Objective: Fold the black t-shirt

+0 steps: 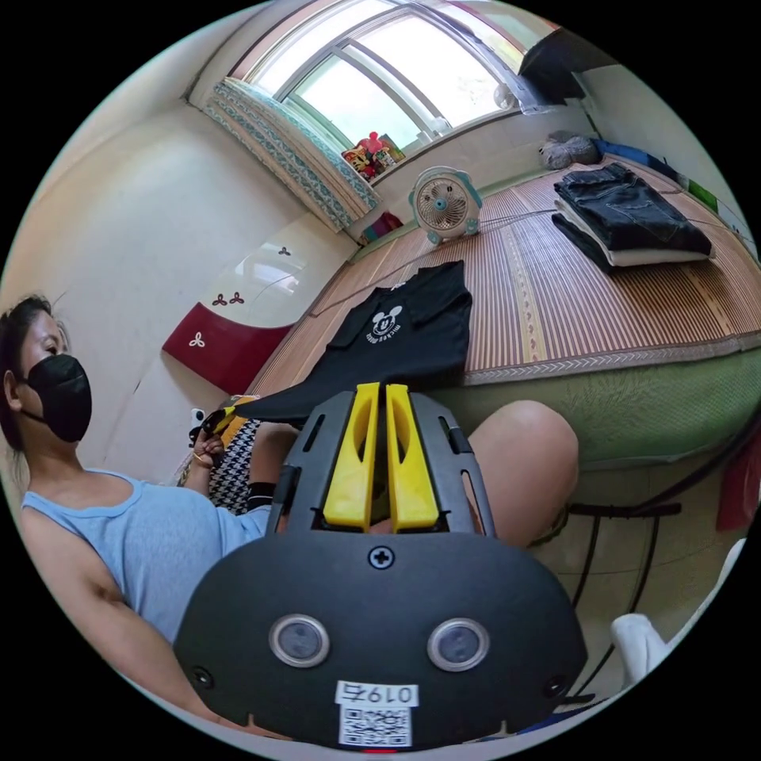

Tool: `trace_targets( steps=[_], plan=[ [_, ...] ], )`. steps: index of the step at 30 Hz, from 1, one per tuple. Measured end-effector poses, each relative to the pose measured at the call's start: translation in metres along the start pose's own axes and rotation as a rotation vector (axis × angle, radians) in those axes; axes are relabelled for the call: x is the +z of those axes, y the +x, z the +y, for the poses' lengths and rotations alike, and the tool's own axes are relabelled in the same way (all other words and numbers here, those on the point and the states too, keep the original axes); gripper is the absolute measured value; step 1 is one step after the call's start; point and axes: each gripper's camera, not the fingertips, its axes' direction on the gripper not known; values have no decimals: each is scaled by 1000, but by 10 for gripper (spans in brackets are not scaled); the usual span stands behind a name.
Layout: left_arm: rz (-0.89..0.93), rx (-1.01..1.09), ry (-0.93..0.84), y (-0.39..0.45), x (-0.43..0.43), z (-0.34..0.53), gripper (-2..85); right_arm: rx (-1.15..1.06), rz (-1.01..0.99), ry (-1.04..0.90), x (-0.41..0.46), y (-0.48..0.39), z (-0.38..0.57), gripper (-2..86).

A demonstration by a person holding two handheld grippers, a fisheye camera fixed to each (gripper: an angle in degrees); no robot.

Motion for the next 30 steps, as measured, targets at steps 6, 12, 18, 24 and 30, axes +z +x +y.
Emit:
trace_targets(
  steps=[6,12,18,24,30],
  plan=[
    [-35,8,-30,19,-9,12,14,0,20,-38,-8,-2,-7,-8],
    [-42,-8,-10,22,-8,1,14,15,-11,-30,2,13,-33,-8],
    [-40,5,43,15,2,-34,14,-9,-42,25,27,36,-75,-8],
    [-11,40,104,6,14,-82,11,-36,-68,87,55,59,-130,-7],
    [47,23,173,-11,34,-143,12,-31,-83,143,99,92,-208,-5]
  ],
)
